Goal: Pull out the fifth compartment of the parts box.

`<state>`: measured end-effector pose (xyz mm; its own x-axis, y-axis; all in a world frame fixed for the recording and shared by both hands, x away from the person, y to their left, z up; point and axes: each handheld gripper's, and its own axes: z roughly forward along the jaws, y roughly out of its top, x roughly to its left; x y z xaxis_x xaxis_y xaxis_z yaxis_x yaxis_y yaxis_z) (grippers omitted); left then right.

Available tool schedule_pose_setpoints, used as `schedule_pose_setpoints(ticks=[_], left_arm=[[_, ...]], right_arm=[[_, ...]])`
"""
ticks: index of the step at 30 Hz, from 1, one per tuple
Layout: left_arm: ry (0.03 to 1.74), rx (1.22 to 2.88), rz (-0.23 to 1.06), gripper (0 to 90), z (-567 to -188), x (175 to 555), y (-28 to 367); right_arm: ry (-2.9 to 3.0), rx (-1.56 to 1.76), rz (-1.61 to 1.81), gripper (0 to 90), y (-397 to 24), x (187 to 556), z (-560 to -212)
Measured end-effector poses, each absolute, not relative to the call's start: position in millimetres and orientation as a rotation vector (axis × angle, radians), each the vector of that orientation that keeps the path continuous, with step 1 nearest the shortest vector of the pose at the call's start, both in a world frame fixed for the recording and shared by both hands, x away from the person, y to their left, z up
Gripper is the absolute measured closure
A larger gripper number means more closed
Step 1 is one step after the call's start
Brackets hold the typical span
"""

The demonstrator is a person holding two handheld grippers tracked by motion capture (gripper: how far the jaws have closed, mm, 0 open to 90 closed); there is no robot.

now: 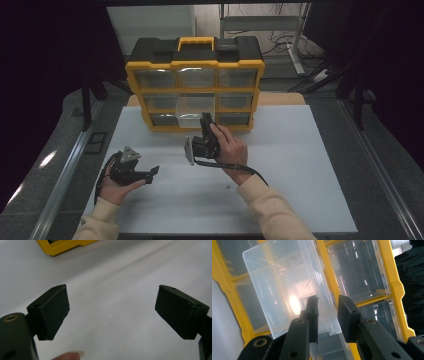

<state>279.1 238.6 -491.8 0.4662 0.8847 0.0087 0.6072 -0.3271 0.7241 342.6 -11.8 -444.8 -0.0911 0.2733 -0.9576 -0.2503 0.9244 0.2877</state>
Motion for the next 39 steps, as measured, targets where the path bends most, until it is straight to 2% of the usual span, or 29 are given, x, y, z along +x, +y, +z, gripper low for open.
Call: schedule_pose_setpoints(ticks=[16,23,39], left_arm=[[1.233,2.059,0.540,12.6,-491,279,239],[1.231,2.056,0.539,12.6,-491,279,239],[1.222,2.045,0.544,12.6,-492,278,239]], right_arm=[[1.846,0.212,0.726,35.1,-33,341,-421],[1.990,0.334,0.909,29.9,-58,334,-412],[2.261,0.614,1.223,27.6,-125,323,-416]])
